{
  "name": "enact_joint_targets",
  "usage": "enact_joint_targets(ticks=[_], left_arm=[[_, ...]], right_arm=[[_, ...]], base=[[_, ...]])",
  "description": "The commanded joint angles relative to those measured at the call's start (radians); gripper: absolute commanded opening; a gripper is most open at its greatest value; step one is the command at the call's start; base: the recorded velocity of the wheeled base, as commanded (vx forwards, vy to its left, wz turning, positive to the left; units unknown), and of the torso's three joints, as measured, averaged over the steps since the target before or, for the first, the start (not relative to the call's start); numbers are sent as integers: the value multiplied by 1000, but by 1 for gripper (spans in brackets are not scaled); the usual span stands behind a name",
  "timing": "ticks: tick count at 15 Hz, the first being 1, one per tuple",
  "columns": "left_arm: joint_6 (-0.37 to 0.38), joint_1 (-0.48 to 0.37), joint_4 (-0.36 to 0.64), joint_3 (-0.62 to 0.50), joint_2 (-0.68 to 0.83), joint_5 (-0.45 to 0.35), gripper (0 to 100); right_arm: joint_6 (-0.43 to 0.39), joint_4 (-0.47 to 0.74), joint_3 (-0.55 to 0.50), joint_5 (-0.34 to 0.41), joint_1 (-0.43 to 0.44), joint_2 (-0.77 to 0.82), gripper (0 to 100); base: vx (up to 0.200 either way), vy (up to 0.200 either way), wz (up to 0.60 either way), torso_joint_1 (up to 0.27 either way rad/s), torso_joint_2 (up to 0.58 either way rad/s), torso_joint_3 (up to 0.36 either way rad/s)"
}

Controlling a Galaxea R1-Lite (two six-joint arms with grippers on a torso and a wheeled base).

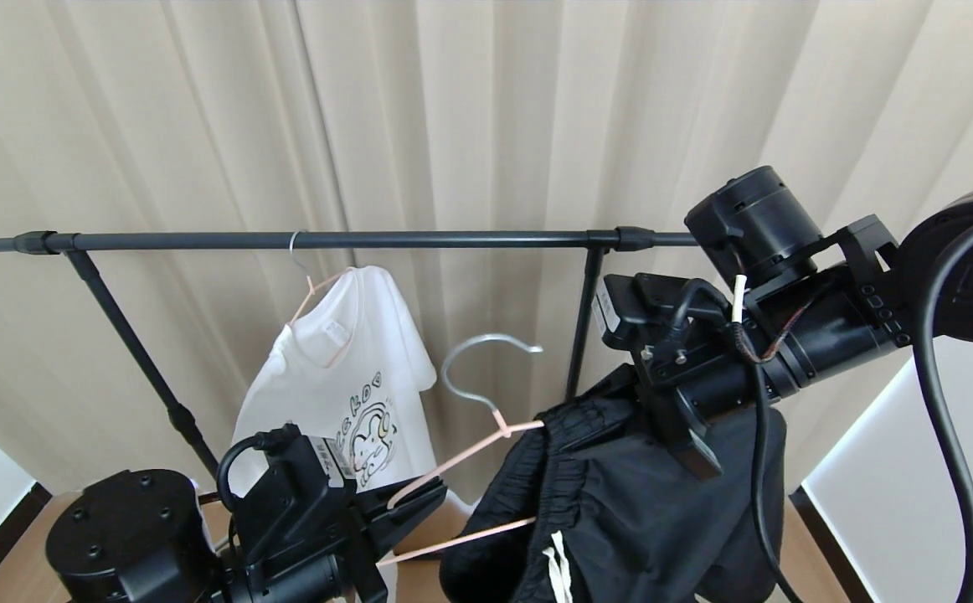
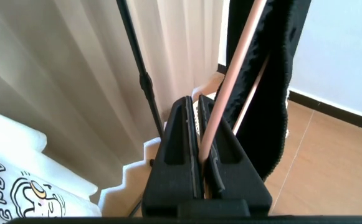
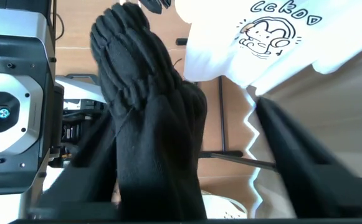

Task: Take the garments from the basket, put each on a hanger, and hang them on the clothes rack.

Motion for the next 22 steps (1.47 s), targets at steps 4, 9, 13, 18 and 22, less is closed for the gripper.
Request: enact_joint_targets(ticks=[4,9,13,18,22], left_arm=[[0,1,0,-1,2,-4,0],[-5,6,0,2,25,-7,0],[-4,8,0,16,77,-7,0],[-8,11,0,6,78,-6,100],[-13,32,0,0,60,-6,100]], right_arm=[[1,1,5,0,0,-15,0],[1,4,19,0,0,-32,0],[1,10,20,0,0,-47,0],[1,2,55,-2,2,-66,0],[0,6,65,-3,2,-73,0]], base=[[0,0,0,0,0,0],[0,0,0,0,0,0],[0,0,0,0,0,0],[0,0,0,0,0,0],[0,0,0,0,0,0]])
